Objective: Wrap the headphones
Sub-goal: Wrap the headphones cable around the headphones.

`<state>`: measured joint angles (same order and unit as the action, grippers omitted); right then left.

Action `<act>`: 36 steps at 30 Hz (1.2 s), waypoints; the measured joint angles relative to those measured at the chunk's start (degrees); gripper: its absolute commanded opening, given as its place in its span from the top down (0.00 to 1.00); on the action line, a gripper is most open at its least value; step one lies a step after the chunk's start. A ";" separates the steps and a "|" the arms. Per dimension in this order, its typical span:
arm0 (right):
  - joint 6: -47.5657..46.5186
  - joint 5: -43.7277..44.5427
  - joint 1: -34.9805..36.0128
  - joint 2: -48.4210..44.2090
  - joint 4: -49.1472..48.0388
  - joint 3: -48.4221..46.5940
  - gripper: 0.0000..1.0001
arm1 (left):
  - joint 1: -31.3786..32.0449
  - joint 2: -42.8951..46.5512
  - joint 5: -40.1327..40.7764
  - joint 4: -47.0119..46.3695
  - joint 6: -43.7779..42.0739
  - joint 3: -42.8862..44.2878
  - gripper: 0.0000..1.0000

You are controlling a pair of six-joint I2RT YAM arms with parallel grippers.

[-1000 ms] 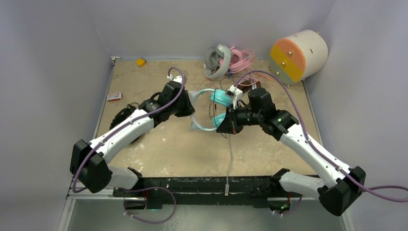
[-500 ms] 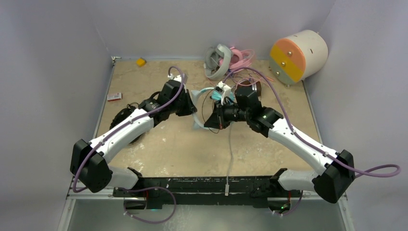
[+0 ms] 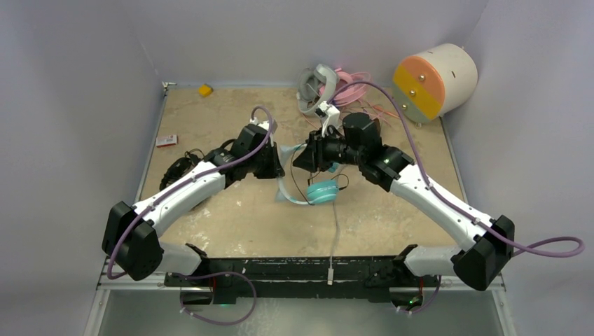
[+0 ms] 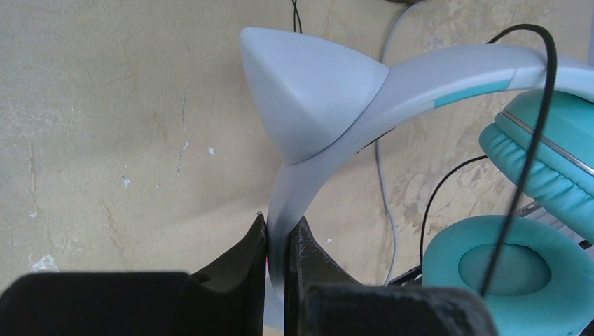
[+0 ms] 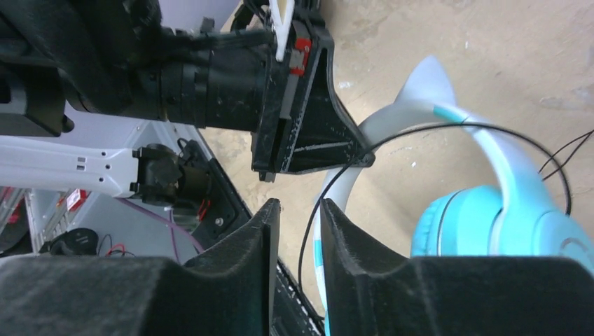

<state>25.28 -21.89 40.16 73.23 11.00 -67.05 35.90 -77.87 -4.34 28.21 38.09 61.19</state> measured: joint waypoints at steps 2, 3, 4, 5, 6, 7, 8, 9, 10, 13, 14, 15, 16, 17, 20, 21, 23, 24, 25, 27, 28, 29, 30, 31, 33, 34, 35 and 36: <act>-0.59 0.83 0.00 0.00 0.79 -1.27 0.62 | 0.00 0.00 -0.37 0.59 -0.44 0.00 1.00; -1.05 1.64 0.00 0.00 1.44 -2.14 0.59 | 0.00 0.00 -0.61 0.74 -0.57 -0.02 1.00; -1.53 2.27 -0.07 0.00 2.32 -3.10 0.57 | 0.00 0.00 -0.94 0.83 -0.83 -0.02 1.00; -1.99 3.08 -0.11 0.00 2.93 -3.87 0.54 | 0.00 0.00 -1.29 1.03 -0.98 -0.02 1.00; -3.06 3.85 -0.26 0.00 4.11 -5.27 0.52 | 0.00 0.00 -1.68 1.33 -1.27 -0.02 1.00; -3.28 4.22 -0.48 0.00 4.31 -5.57 0.51 | 0.00 0.00 -1.92 1.57 -1.33 -0.02 1.00; -4.02 4.48 -1.01 -0.02 5.18 -6.49 0.49 | 0.00 0.00 -2.36 1.92 -1.51 -0.02 1.00; -4.70 4.70 -1.68 -0.02 5.97 -7.23 0.48 | 0.00 0.00 -2.64 2.36 -1.75 -0.02 1.00; -5.31 5.01 -2.49 -0.07 6.71 -7.89 0.48 | 0.00 0.00 -2.93 2.84 -1.84 -0.02 1.00; -6.88 6.03 -5.27 -0.37 7.80 -8.59 0.46 | -0.02 0.00 -3.93 4.33 -2.25 -0.02 1.00; -7.34 6.21 -6.49 -0.57 8.35 -8.59 0.46 | -0.07 0.02 -4.35 4.79 -2.38 -0.02 1.00; -7.58 6.34 -7.67 -0.76 8.66 -8.55 0.46 | -0.09 0.11 -4.70 5.33 -2.43 -0.02 1.00; -7.72 6.43 -8.72 -0.94 8.74 -8.41 0.46 | -0.13 0.26 -5.03 6.08 -2.64 -0.02 1.00; -7.78 6.25 -10.29 -1.31 8.41 -7.91 0.46 | -0.20 0.52 -5.27 6.84 -2.78 0.00 1.00; -7.26 5.68 -15.21 -2.93 6.32 -4.15 0.46 | -0.55 1.46 -5.77 10.16 -3.13 0.68 1.00; -6.84 5.46 -16.90 -3.45 5.09 -2.23 0.46 | -0.68 1.84 -5.99 11.45 -3.26 1.20 1.00; -5.86 4.81 -19.65 -3.98 1.95 1.99 0.43 | -0.90 2.62 -6.40 13.73 -3.39 2.54 1.00; -5.49 4.61 -20.46 -3.98 0.76 3.65 0.42 | -0.92 3.02 -6.64 14.95 -3.41 3.50 1.00; -5.20 4.31 -21.16 -3.93 -1.29 5.95 0.40 | -0.96 3.37 -6.88 16.17 -3.48 4.66 1.00; -5.05 3.61 -21.49 -3.89 -5.55 10.64 0.34 | -1.01 4.09 -7.37 18.27 -3.80 6.93 1.00; -5.14 2.93 -21.46 -3.89 -7.82 12.63 0.31 | -1.01 4.46 -7.54 19.47 -4.09 8.37 1.00; -5.25 2.47 -21.44 -3.91 -10.88 15.21 0.28 | -1.01 4.74 -7.74 20.44 -4.31 9.60 1.00; -5.27 2.10 -21.42 -3.91 -13.90 17.75 0.28 | -1.01 4.96 -7.91 21.77 -4.63 11.26 1.00; -5.29 1.75 -21.33 -4.00 -16.79 20.17 0.28 | -1.01 5.11 -8.11 23.04 -4.79 12.98 1.00; -5.33 1.33 -21.31 -4.20 -21.49 24.20 0.26 | -1.01 5.18 -8.81 25.16 -4.96 16.28 1.00; -5.35 1.16 -21.31 -4.26 -23.43 25.81 0.26 | -1.01 5.18 -9.22 25.88 -4.96 17.49 1.00; -5.40 0.76 -21.31 -4.26 -25.49 27.26 0.24 | -1.03 5.18 -9.66 26.60 -4.98 18.67 1.00; -5.40 0.02 -21.31 -4.24 -27.28 28.17 0.24 | -1.03 5.18 -10.27 27.41 -5.22 19.89 1.00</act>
<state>19.88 -21.87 18.85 68.99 -16.27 -38.87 34.87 -72.69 -14.61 55.61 32.86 81.08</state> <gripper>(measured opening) 0.741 0.060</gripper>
